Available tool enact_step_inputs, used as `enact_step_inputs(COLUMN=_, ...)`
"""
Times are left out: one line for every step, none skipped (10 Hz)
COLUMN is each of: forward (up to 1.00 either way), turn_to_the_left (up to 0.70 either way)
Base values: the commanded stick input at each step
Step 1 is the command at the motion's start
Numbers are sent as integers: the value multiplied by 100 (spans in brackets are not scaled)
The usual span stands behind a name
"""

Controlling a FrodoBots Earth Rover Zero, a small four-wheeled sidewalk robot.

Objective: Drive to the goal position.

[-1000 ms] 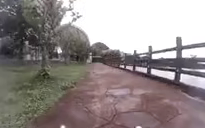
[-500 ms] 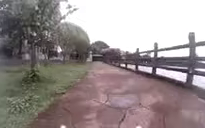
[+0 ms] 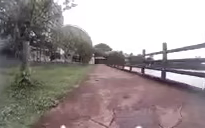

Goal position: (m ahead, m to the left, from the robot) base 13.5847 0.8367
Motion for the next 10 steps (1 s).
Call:
enact_step_inputs(forward=100, turn_to_the_left=10)
enact_step_inputs(forward=100, turn_to_the_left=10)
enact_step_inputs(forward=100, turn_to_the_left=10)
enact_step_inputs(forward=100, turn_to_the_left=1)
enact_step_inputs(forward=100, turn_to_the_left=-29)
enact_step_inputs(forward=100, turn_to_the_left=-30)
enact_step_inputs(forward=100, turn_to_the_left=-30)
enact_step_inputs(forward=100, turn_to_the_left=-30)
enact_step_inputs(forward=100, turn_to_the_left=-30)
enact_step_inputs(forward=100, turn_to_the_left=-12)
